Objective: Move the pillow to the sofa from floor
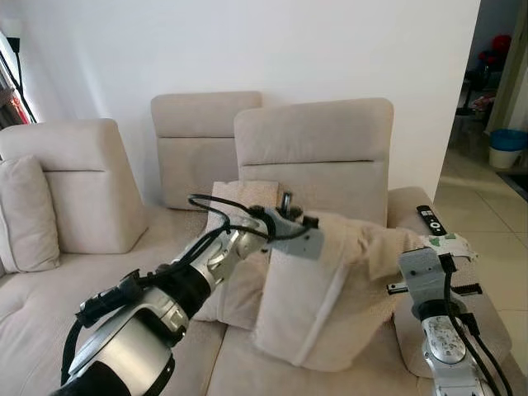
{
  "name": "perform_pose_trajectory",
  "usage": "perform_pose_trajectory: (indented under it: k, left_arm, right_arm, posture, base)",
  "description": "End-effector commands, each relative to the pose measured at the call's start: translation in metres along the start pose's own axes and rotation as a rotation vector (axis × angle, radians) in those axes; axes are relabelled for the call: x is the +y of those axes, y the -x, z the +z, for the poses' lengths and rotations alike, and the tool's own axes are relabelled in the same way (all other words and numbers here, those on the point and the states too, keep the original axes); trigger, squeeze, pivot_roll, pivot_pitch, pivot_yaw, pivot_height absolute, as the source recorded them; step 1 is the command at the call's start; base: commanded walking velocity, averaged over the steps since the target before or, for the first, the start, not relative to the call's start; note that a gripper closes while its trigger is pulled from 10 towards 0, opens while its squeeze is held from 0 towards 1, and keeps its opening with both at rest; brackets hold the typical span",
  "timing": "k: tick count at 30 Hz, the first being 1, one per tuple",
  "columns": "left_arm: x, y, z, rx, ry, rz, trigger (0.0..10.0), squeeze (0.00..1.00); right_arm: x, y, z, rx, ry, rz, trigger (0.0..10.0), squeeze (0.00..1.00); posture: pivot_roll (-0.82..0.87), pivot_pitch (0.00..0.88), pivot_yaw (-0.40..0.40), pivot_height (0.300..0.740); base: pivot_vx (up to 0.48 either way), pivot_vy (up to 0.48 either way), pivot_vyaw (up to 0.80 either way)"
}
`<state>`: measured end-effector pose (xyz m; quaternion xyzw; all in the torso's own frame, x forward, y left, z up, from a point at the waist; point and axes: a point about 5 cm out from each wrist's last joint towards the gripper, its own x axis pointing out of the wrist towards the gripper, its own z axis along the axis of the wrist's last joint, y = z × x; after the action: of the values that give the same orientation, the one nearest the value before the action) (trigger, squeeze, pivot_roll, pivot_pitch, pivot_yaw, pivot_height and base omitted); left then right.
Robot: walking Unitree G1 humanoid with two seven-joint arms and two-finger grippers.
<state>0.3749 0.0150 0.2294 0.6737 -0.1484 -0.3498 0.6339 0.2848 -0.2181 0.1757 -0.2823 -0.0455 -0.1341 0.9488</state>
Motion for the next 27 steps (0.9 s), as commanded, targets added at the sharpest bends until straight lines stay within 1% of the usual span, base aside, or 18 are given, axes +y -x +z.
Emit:
perform_pose_trajectory:
  k: [1, 6, 7, 8, 11, 14, 17, 19, 23, 25, 27]
  left_arm:
    - [0.008, 0.001, 0.007, -0.038, -0.014, 0.012, 10.0, 0.00]
    - [0.017, -0.001, 0.008, -0.027, -0.041, 0.008, 10.0, 0.00]
    - [0.017, -0.001, 0.008, -0.027, -0.041, 0.008, 10.0, 0.00]
    - [0.020, -0.003, 0.010, -0.030, -0.047, 0.014, 10.0, 0.00]
    - [0.020, -0.005, 0.013, -0.038, -0.052, 0.002, 10.0, 0.00]
    - [0.020, -0.007, 0.015, -0.046, -0.053, -0.010, 10.0, 0.00]
    - [0.019, -0.010, 0.019, -0.045, -0.071, -0.004, 10.0, 0.00]
    - [0.019, -0.014, 0.027, -0.070, -0.068, 0.004, 10.0, 0.00]
    - [0.019, -0.017, 0.034, -0.096, -0.074, 0.017, 10.0, 0.00]
    - [0.019, -0.021, 0.043, -0.121, -0.081, 0.026, 10.0, 0.00]
    - [0.019, -0.023, 0.047, -0.135, -0.079, 0.030, 10.0, 0.00]
  right_arm:
    - [0.001, -0.003, 0.017, -0.054, -0.038, 0.011, 10.0, 0.00]
    - [-0.010, -0.010, 0.024, -0.056, -0.066, -0.012, 10.0, 0.00]
    - [-0.010, -0.010, 0.024, -0.056, -0.066, -0.012, 10.0, 0.00]
    - [-0.015, -0.012, 0.024, -0.046, -0.069, -0.025, 10.0, 0.00]
    - [-0.018, -0.014, 0.023, -0.024, -0.076, -0.036, 10.0, 0.00]
    - [-0.018, -0.014, 0.022, -0.004, -0.082, -0.040, 10.0, 0.00]
    - [-0.017, -0.013, 0.020, 0.015, -0.078, -0.043, 10.0, 0.00]
    - [-0.017, -0.011, 0.014, 0.051, -0.074, -0.054, 10.0, 0.00]
    - [-0.017, -0.010, 0.011, 0.072, -0.067, -0.066, 10.0, 0.00]
    - [-0.017, -0.008, 0.008, 0.091, -0.059, -0.069, 10.0, 0.00]
    - [-0.017, -0.008, 0.006, 0.099, -0.059, -0.069, 10.0, 0.00]
  posture:
    - [-0.06, 0.000, 0.145, 0.740]
    - [-0.06, 0.000, 0.147, 0.740]
    - [-0.06, 0.000, 0.147, 0.740]
    - [-0.06, 0.000, 0.148, 0.740]
    - [-0.06, 0.000, 0.149, 0.740]
    - [-0.06, 0.000, 0.151, 0.740]
    - [-0.06, 0.000, 0.153, 0.740]
    - [-0.06, 0.000, 0.155, 0.740]
    - [-0.06, 0.000, 0.160, 0.740]
    - [-0.07, 0.000, 0.167, 0.740]
    - [-0.07, 0.000, 0.167, 0.740]
  base:
    - [0.000, 0.000, 0.00]
    - [0.000, 0.000, 0.00]
    - [0.000, 0.000, 0.00]
    - [0.000, 0.000, 0.00]
    - [0.000, 0.000, 0.00]
    - [0.000, 0.000, 0.00]
    - [0.000, 0.000, 0.00]
    - [0.000, 0.000, 0.00]
    - [0.000, 0.000, 0.00]
    - [0.000, 0.000, 0.00]
    - [0.000, 0.000, 0.00]
